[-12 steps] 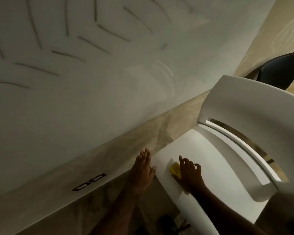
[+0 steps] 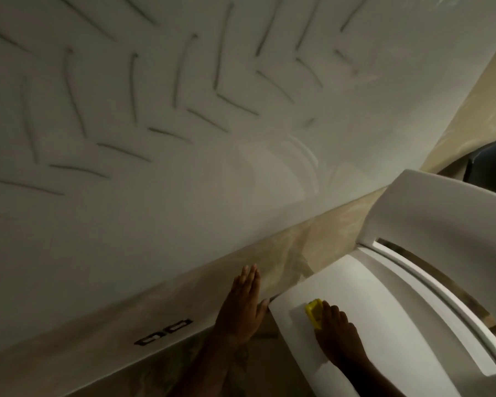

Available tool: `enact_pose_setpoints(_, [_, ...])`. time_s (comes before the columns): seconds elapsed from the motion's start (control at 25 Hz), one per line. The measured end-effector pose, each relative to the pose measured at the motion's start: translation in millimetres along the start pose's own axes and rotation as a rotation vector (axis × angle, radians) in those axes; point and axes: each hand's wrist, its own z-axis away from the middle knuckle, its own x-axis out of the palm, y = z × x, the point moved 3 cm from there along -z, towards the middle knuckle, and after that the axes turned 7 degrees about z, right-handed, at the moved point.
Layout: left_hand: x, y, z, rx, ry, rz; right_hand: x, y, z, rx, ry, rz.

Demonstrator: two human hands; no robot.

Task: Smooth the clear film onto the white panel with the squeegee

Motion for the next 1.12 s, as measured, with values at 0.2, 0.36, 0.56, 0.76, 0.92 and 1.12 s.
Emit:
enact_pose_setpoints(0.2, [-77,-8,-22,0.068,0.163,-0.124,-66,-36,-32,-0.13,0.159,-0.062])
enact_pose_setpoints(0.36, [-160,-24,-36,0.053,0.284,-0.154,-157,-90,-66,-0.258,0.355,-0.166])
enact_pose_setpoints(0.56, [-257,-33,-33,0.072,0.436,-0.13,-268,-150,-79,-0.413,0.554,-0.245])
enact_pose_setpoints(0.76, [-380,-37,-21,0.121,0.655,-0.124,-377,-209,-67,-0.562,0.693,-0.367])
enact_pose_setpoints(0.92, [-492,-53,3,0.115,0.827,-0.217,-457,-255,-52,-0.733,0.773,-0.399])
enact_pose_setpoints(1.12, [-612,-96,41,0.036,1.017,-0.379,-540,-309,-31,-0.874,0.857,-0.471])
